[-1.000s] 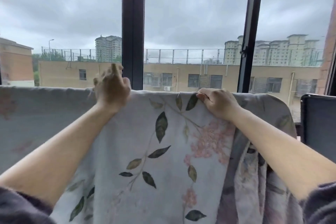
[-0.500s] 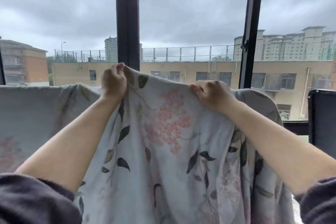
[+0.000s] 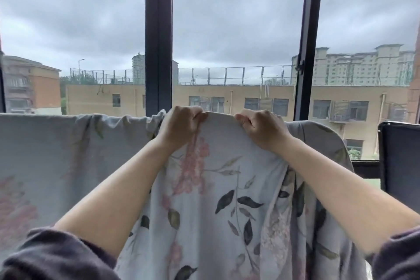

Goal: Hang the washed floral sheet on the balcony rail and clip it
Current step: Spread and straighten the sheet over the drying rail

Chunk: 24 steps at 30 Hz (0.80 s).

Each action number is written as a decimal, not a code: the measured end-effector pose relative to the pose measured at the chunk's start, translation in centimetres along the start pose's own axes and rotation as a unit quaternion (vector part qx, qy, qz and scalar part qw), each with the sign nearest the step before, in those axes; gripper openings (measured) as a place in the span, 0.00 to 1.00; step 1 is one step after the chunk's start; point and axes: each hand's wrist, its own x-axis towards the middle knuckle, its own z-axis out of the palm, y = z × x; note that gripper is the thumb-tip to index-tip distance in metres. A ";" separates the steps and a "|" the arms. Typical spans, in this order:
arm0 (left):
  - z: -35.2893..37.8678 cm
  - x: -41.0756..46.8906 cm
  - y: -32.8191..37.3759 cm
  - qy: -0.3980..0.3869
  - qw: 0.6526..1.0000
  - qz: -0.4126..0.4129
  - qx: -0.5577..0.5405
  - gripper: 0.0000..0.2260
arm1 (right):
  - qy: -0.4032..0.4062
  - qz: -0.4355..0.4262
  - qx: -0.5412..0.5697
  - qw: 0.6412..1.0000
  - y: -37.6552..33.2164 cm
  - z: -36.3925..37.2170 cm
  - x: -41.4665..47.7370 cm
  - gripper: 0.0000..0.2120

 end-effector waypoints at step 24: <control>0.6 1.1 3.1 0.116 0.965 -0.170 -0.165 0.11 | 0.059 0.026 0.139 0.988 -1.5 0.1 0.9 0.16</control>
